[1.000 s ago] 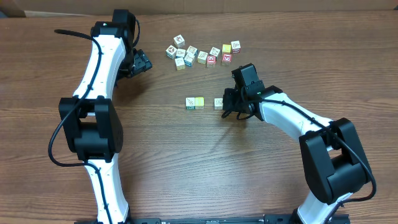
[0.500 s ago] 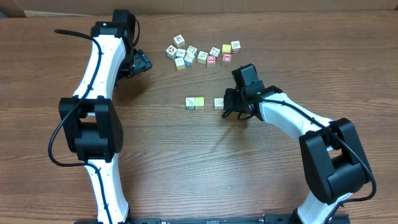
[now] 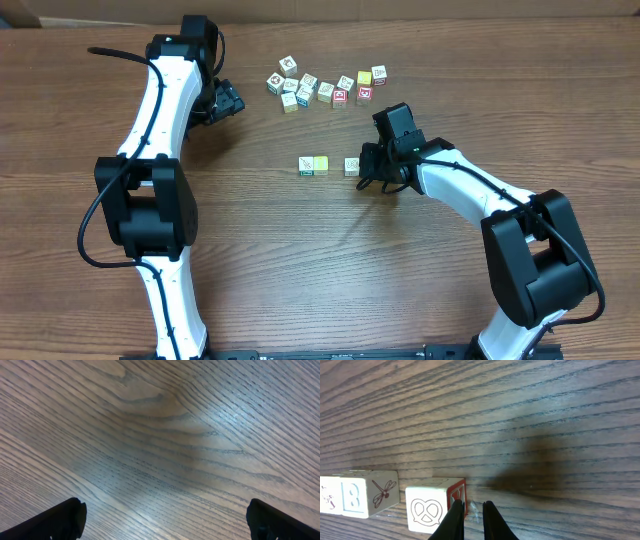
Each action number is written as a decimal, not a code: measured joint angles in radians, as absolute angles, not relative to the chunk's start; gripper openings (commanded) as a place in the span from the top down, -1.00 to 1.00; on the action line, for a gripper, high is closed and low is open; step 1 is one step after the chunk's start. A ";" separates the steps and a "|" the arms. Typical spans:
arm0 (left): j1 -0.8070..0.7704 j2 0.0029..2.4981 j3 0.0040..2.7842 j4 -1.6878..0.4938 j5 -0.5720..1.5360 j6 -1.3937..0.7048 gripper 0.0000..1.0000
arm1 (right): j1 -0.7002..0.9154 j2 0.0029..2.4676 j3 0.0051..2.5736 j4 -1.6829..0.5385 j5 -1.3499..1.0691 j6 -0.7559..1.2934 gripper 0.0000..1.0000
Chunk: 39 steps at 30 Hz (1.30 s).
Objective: Form a horizontal line
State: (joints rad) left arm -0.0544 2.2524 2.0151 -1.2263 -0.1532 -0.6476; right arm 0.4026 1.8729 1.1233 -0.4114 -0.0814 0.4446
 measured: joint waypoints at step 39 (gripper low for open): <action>-0.054 2.252 2.015 -1.226 -0.153 -0.647 -1.00 | 0.403 1.873 1.123 -0.411 -0.078 0.445 0.91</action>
